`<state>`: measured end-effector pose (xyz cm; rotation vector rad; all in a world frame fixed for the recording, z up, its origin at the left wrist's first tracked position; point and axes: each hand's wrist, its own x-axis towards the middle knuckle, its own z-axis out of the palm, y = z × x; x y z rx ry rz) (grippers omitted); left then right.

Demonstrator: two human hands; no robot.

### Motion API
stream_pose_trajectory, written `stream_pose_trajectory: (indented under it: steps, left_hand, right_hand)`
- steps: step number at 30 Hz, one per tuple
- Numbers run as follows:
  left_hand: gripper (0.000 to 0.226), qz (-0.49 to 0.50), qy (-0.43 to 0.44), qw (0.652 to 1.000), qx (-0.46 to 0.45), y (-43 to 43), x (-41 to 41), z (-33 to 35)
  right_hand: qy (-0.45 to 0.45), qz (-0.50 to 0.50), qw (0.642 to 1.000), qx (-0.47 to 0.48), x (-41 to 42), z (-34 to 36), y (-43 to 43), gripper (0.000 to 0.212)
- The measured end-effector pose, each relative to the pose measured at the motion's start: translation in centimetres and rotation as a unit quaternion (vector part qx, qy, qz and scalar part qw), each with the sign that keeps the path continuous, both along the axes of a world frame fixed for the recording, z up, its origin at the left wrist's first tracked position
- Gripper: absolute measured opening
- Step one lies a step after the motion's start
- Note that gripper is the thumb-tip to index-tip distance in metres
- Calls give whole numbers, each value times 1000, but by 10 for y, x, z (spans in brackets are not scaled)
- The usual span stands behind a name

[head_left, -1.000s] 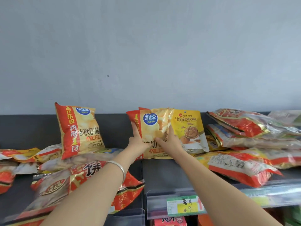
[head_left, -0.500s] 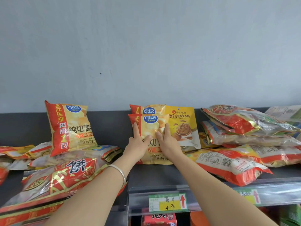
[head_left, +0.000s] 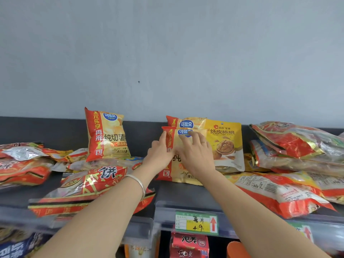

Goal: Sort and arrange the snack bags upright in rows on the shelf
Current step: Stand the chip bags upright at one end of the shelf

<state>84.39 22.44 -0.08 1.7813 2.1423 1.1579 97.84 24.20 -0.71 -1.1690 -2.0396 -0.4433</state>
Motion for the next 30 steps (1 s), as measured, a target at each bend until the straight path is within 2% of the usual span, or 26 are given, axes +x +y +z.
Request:
stream_pose_trajectory:
  steps: [5,11,16,20,24,28,30]
  left_hand:
    - [61,31,41,998,26,-18,-31,1]
    - [54,99,24,993,54,-31,-104,14]
    - [62,187,10,979,75,-35,-160,20]
    - [80,195,-10,978,80,-29,-201,22]
    - [96,171,-92,977,86,-16,-221,23]
    - [112,115,-246,959,74,-1,-236,20]
    - [118,91,-293,950,61,6,-240,15]
  right_hand:
    - [-43,76,996,13,-34,3,-6,43]
    - [-22,161,983,-84,-85,15,-9,49]
    - [-32,153,972,-175,-137,23,-6,56]
    - [-32,134,963,-233,-185,30,2,61]
    - [15,116,946,-303,-217,33,13,68]
    - [113,104,906,-395,-238,33,24,73]
    - [168,103,886,-420,-245,32,27,72]
